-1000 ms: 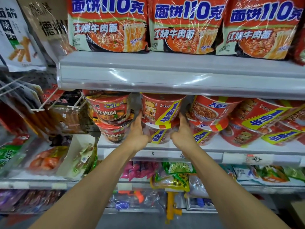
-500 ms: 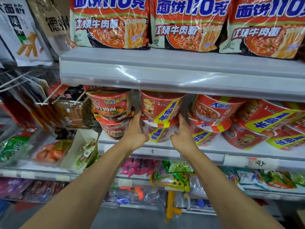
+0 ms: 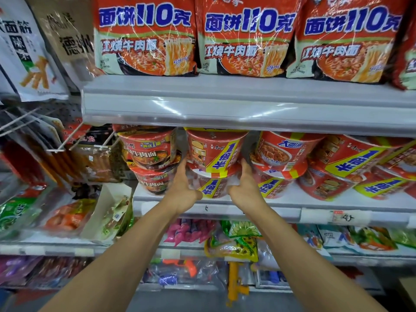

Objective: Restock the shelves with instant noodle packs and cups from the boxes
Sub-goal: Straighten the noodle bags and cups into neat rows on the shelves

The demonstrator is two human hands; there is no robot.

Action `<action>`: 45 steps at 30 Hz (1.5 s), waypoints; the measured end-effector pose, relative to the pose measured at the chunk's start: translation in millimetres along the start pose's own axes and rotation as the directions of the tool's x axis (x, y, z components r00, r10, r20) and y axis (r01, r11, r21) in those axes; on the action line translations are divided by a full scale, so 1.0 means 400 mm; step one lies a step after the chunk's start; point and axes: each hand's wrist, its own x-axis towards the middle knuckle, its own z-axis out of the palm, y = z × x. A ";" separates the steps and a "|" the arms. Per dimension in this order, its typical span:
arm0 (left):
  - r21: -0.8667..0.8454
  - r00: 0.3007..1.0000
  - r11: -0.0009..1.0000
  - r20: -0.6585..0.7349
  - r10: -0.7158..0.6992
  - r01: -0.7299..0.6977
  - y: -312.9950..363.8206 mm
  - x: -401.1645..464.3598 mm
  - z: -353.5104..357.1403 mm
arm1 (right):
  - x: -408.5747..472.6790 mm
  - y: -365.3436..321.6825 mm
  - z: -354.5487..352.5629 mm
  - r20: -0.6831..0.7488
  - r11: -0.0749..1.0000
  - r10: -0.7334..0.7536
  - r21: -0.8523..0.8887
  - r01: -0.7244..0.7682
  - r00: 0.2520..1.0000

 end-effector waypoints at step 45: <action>-0.061 0.997 0.996 -0.009 0.072 -0.073 0.133 -0.035 0.376 | -0.009 0.148 -0.397 0.095 0.993 -0.020 -0.116 0.031 0.995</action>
